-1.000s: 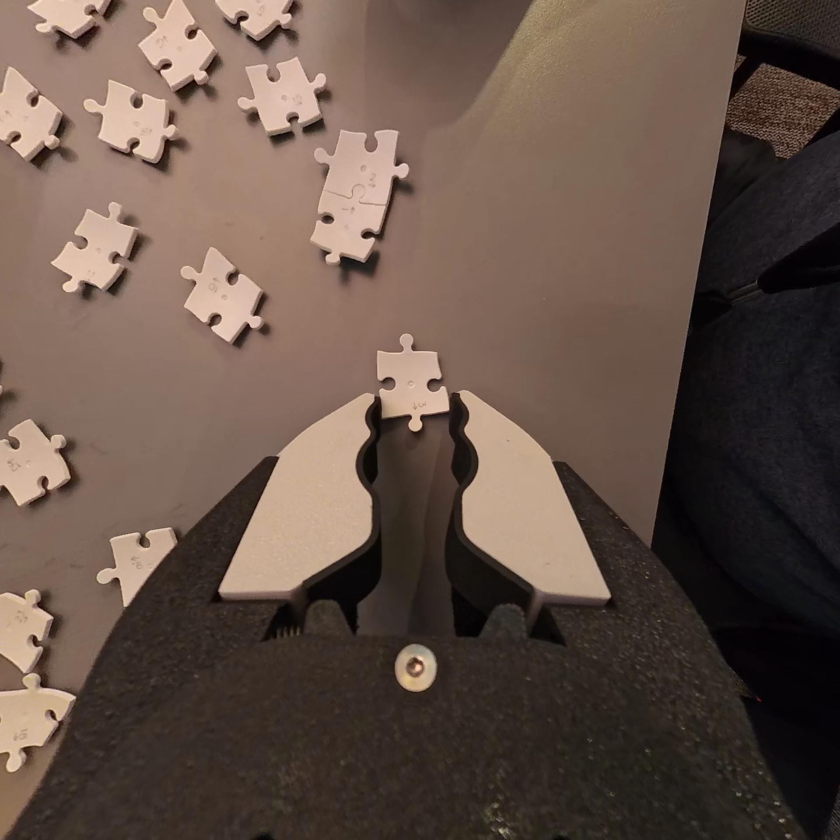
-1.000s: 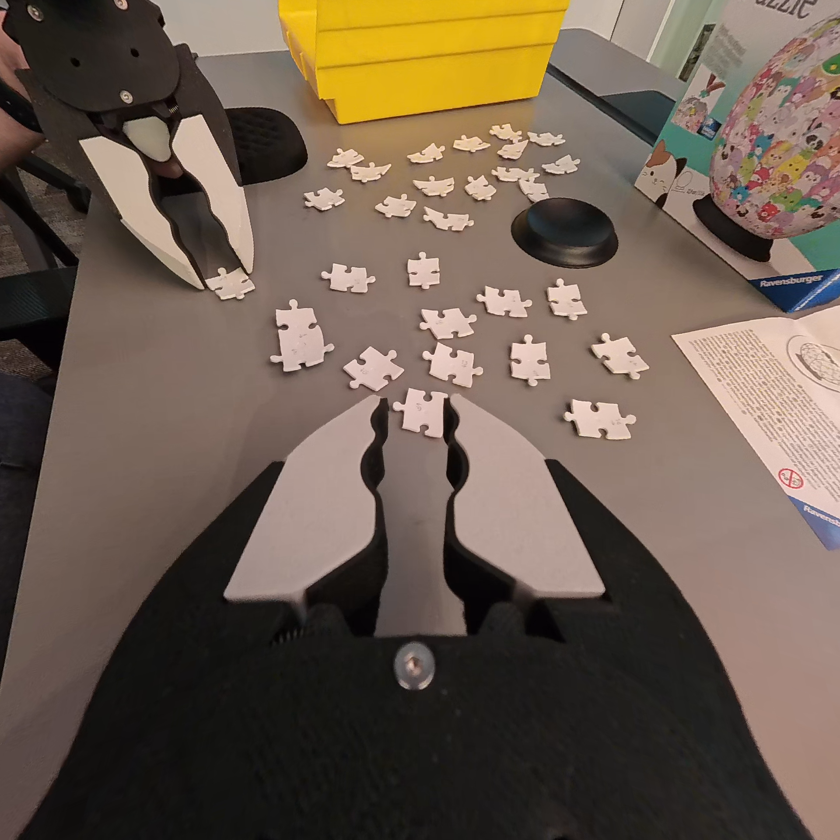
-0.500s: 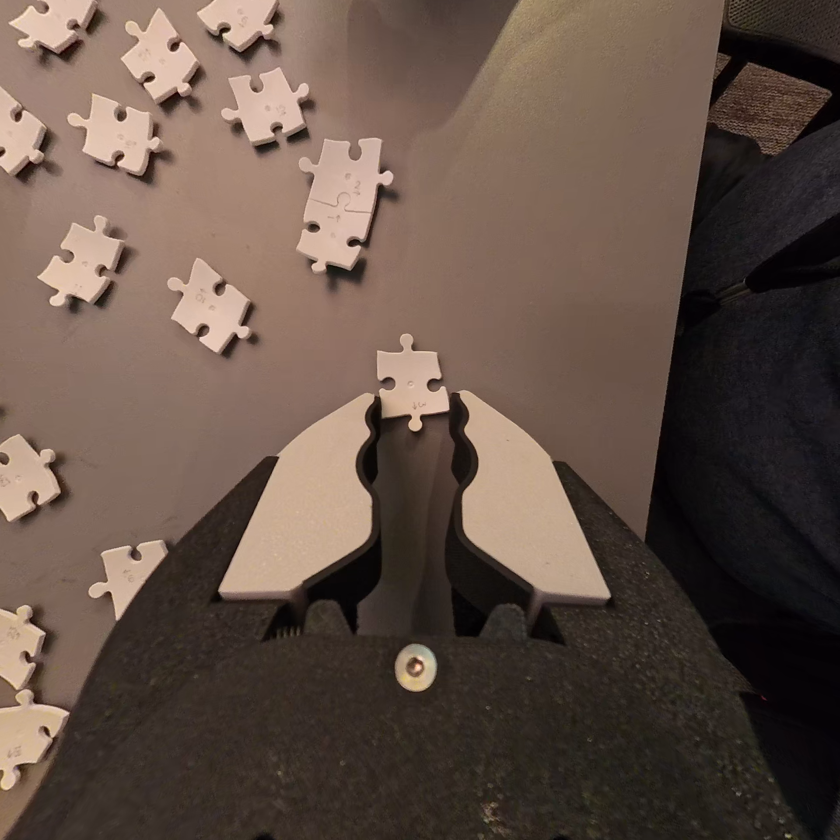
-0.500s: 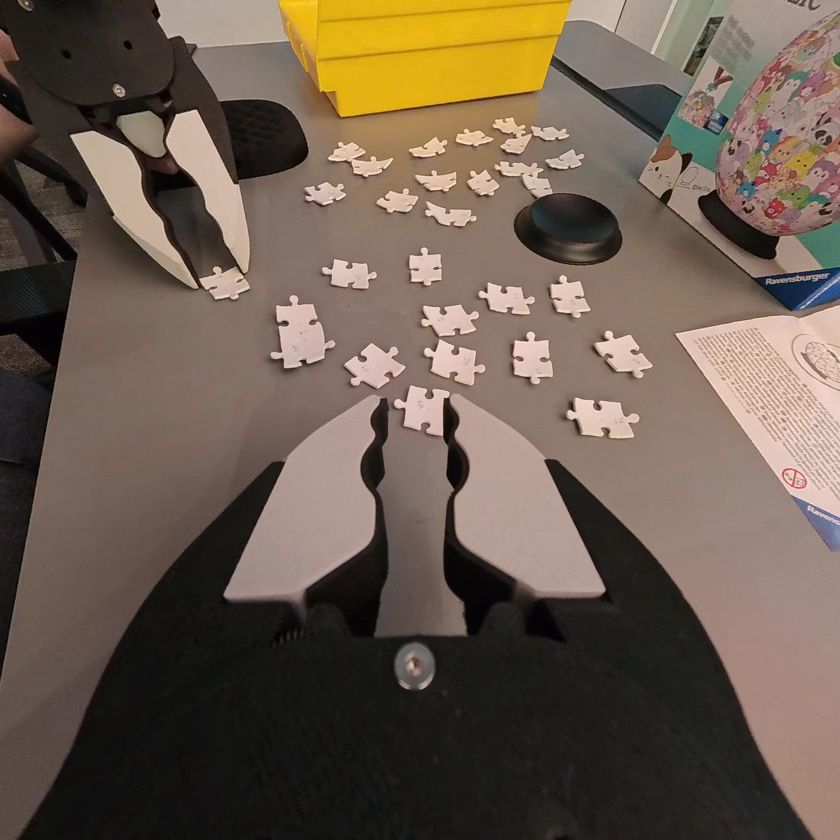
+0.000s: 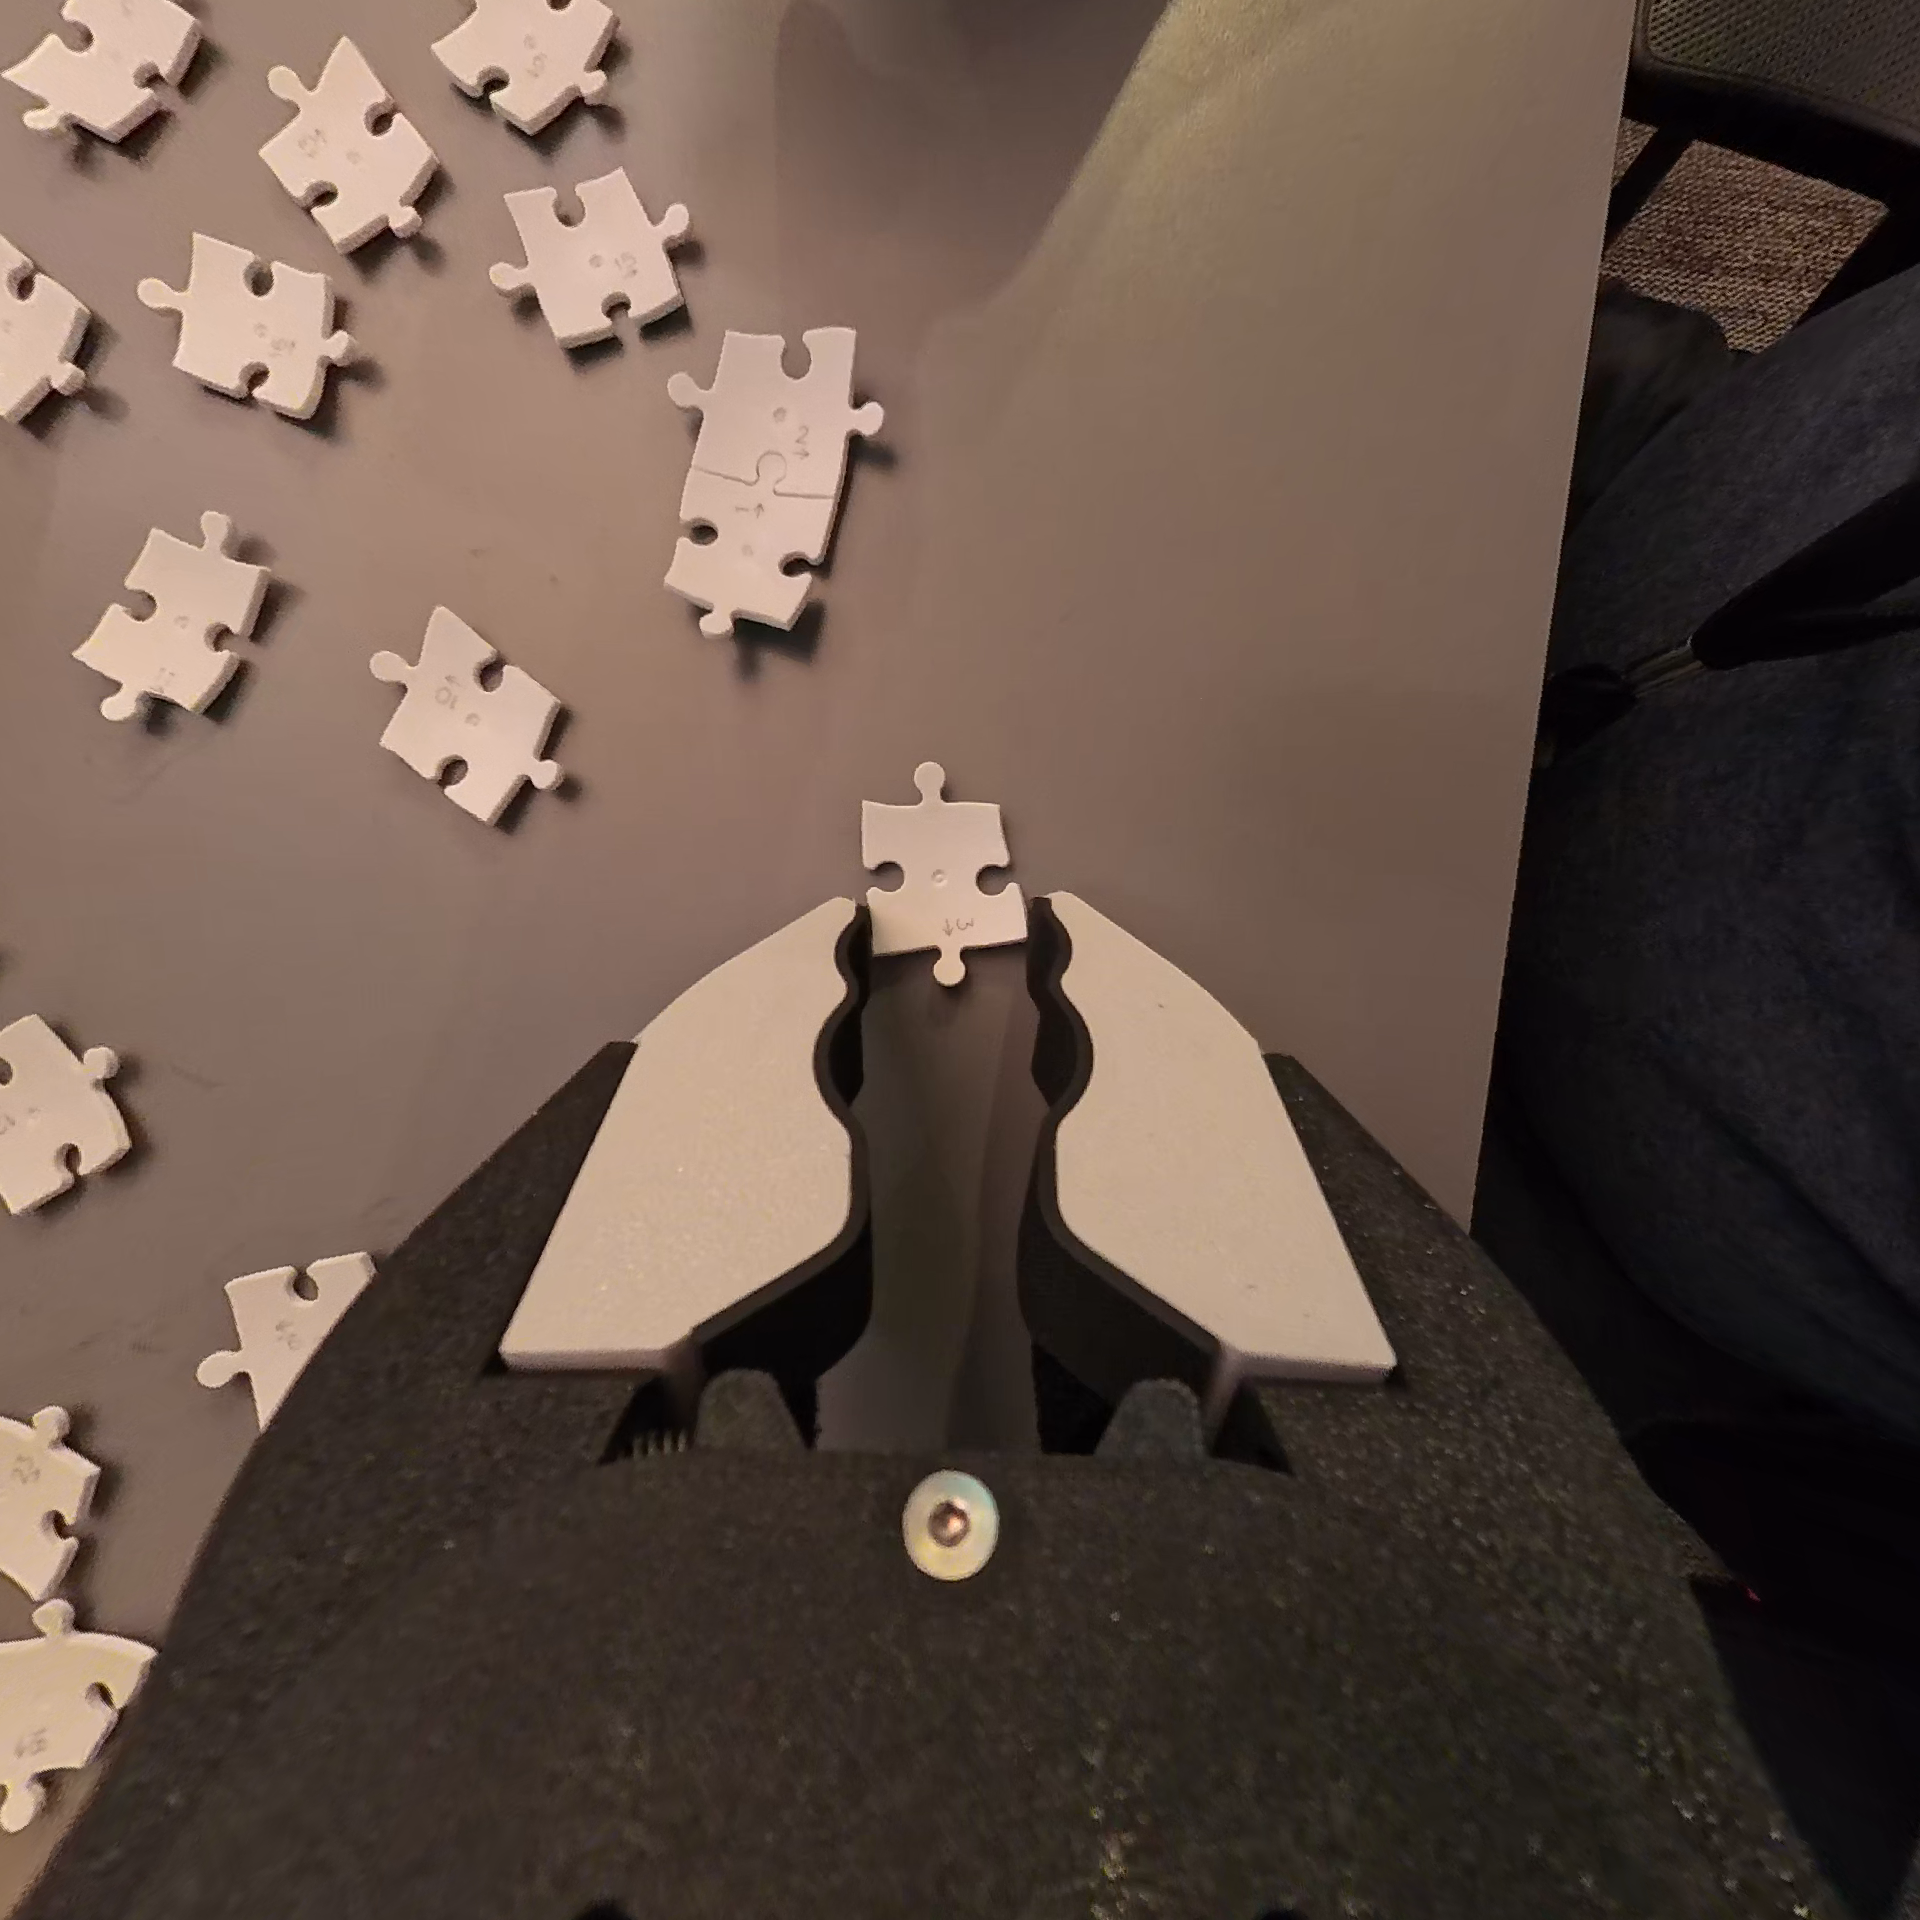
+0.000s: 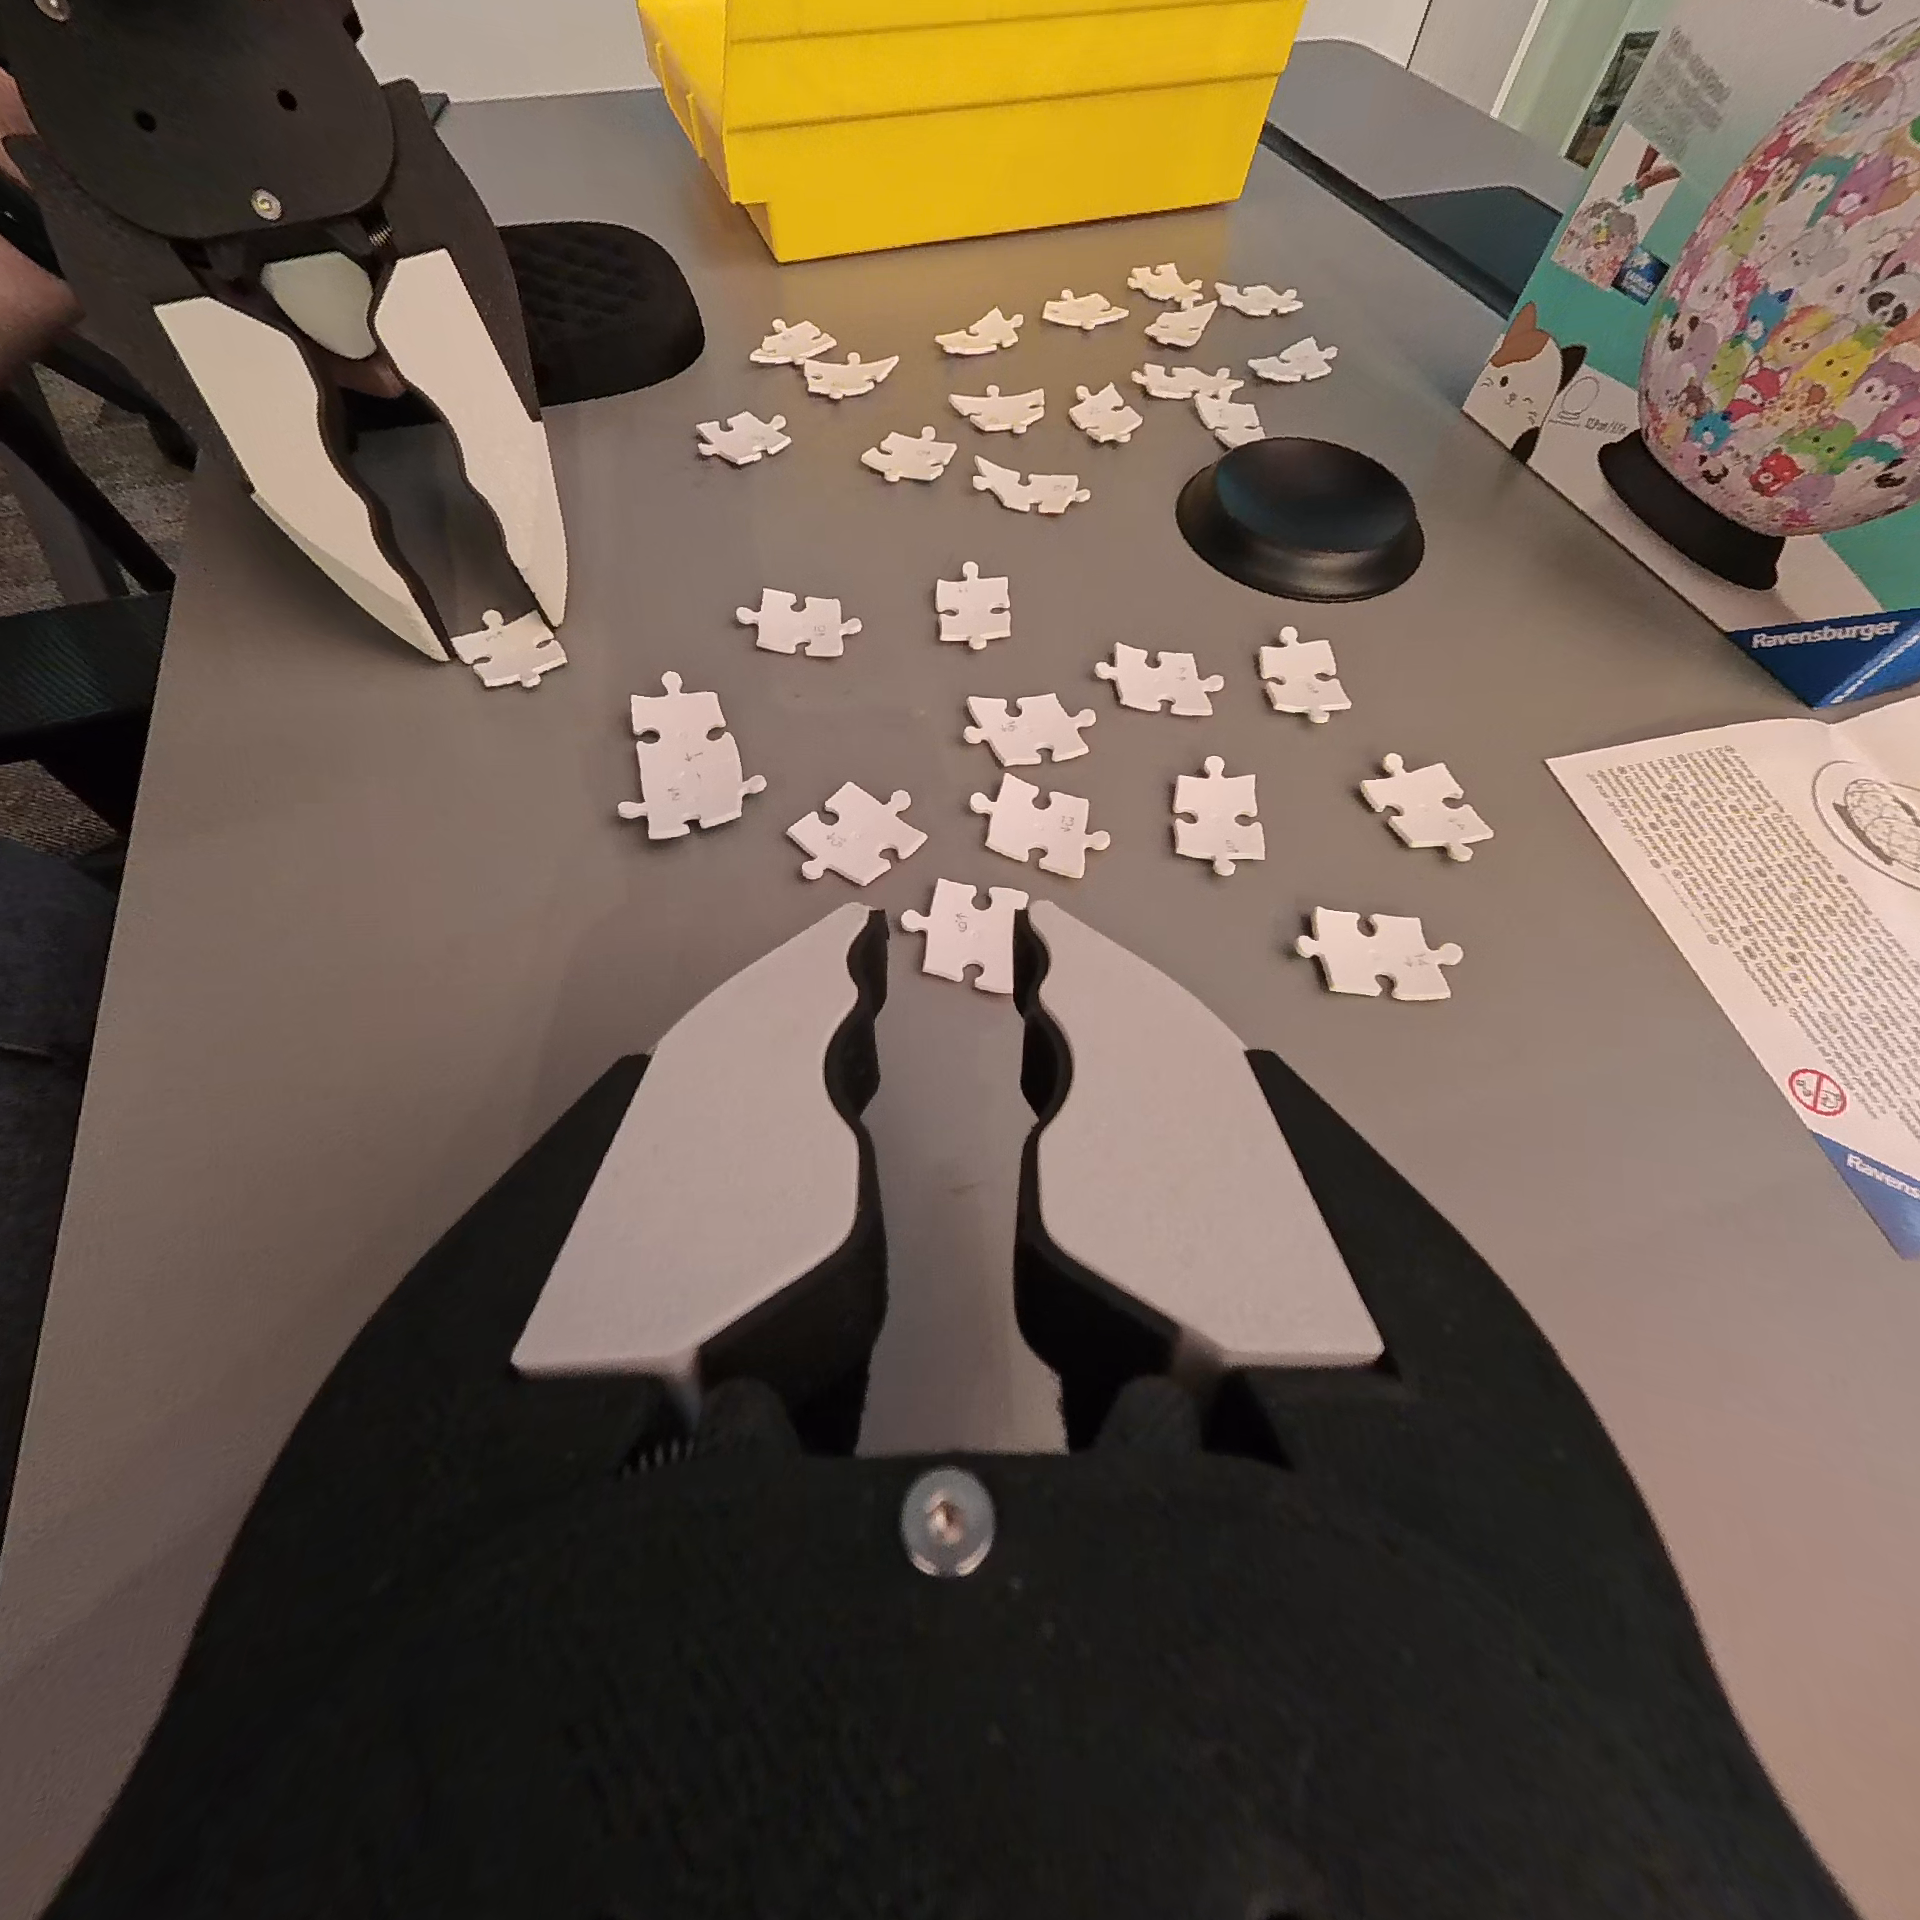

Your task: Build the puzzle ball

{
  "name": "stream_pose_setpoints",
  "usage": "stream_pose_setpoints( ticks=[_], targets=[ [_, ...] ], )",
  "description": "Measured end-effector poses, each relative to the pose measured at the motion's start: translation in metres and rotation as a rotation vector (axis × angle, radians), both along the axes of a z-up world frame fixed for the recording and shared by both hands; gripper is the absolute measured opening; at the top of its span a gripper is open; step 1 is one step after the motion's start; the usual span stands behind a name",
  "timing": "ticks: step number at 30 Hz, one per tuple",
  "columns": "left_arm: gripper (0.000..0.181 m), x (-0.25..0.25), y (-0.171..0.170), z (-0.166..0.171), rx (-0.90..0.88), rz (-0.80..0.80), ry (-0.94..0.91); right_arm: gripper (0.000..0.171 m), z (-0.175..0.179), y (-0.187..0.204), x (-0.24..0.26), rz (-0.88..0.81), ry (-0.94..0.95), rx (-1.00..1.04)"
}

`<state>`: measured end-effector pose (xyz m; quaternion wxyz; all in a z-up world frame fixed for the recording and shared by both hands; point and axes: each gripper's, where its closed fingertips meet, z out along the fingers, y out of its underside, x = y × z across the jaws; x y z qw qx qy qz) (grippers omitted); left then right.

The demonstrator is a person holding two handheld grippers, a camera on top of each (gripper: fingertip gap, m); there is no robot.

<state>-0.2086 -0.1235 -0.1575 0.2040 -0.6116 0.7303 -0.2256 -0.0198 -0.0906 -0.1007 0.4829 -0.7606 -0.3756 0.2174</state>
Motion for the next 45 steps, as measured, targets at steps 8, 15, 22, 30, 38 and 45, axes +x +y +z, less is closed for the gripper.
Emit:
stream_pose_setpoints(
  ticks=[8,15,22,30,38,45],
  targets=[
    [0.029,0.0,0.0,0.0,-0.002,0.004,-0.004,0.024,-0.001,0.0,-0.001,0.003,-0.009,-0.002],
    [0.028,0.0,-0.001,0.0,-0.001,0.002,-0.004,0.024,-0.002,0.0,-0.001,0.004,-0.01,-0.003],
    [0.028,0.006,-0.007,0.0,0.0,-0.014,-0.005,0.024,-0.001,0.0,-0.001,0.006,-0.004,-0.006],
    [0.028,0.028,-0.027,-0.001,0.006,-0.06,-0.008,0.024,-0.003,-0.003,-0.004,0.026,-0.022,-0.004],
    [0.028,0.049,-0.027,0.0,0.023,-0.047,-0.011,0.023,0.007,-0.013,-0.034,0.131,0.067,-0.066],
    [0.028,0.066,-0.025,0.009,0.038,-0.064,-0.041,0.023,-0.002,-0.019,-0.057,0.218,0.027,-0.12]
  ],
)
